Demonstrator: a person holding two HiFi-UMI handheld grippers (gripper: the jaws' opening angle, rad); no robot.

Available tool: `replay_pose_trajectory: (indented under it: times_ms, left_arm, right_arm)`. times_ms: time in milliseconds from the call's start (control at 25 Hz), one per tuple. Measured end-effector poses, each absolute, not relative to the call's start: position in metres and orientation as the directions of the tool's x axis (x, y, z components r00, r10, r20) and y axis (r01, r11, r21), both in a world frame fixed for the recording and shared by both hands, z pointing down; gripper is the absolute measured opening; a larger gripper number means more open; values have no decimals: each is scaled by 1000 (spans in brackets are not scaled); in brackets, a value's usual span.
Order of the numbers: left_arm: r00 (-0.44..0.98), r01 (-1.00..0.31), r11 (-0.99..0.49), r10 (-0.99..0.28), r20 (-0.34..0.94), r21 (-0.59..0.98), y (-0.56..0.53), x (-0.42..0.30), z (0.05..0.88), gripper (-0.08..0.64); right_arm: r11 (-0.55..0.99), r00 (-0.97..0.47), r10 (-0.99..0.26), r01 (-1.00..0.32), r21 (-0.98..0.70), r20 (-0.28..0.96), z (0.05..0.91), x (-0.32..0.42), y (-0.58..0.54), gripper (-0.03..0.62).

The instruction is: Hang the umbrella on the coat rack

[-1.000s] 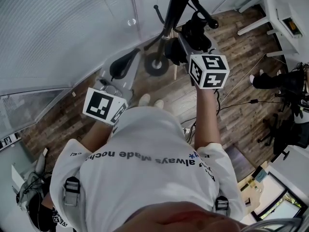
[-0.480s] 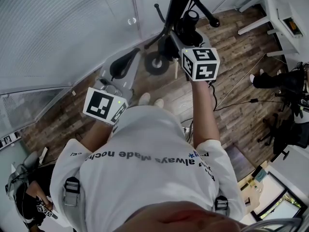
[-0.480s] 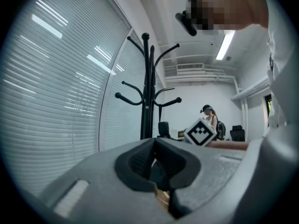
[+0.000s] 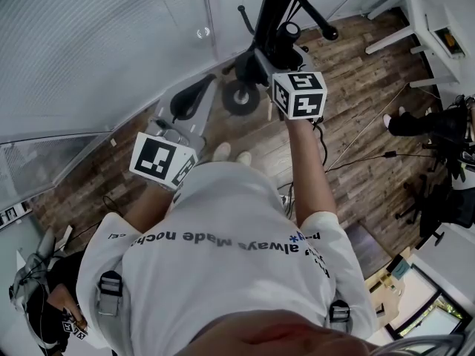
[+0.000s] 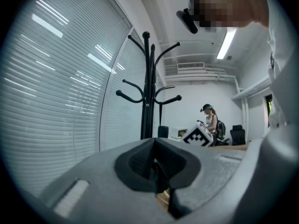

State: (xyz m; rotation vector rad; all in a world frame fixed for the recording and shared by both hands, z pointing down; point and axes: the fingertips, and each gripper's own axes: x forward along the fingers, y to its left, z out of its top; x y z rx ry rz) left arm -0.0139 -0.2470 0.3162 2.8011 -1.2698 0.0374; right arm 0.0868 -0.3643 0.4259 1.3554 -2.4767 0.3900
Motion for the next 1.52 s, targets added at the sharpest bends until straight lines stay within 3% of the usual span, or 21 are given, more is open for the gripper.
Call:
replay_pose_trajectory:
  times_ms: [280, 480, 840, 1520]
  left_arm:
    - [665, -747, -663, -745, 51, 49, -243, -11, 317, 2]
    - [677, -736, -675, -735, 47, 47, -242, -7, 314, 2]
    - [698, -716, -697, -714, 43, 49, -246, 7, 316, 2]
    - [736, -676, -734, -677, 1, 64, -235, 21, 303, 2]
  right_arm:
    - [527, -510, -804, -849, -30, 306, 409, 92, -355, 317]
    - [507, -495, -847, -862, 13, 195, 366, 109, -336, 321]
    - [488, -485, -872, -872, 40, 69, 303, 142, -271, 221]
    - [427, -428, -903, -904, -31, 49, 287, 160, -187, 67]
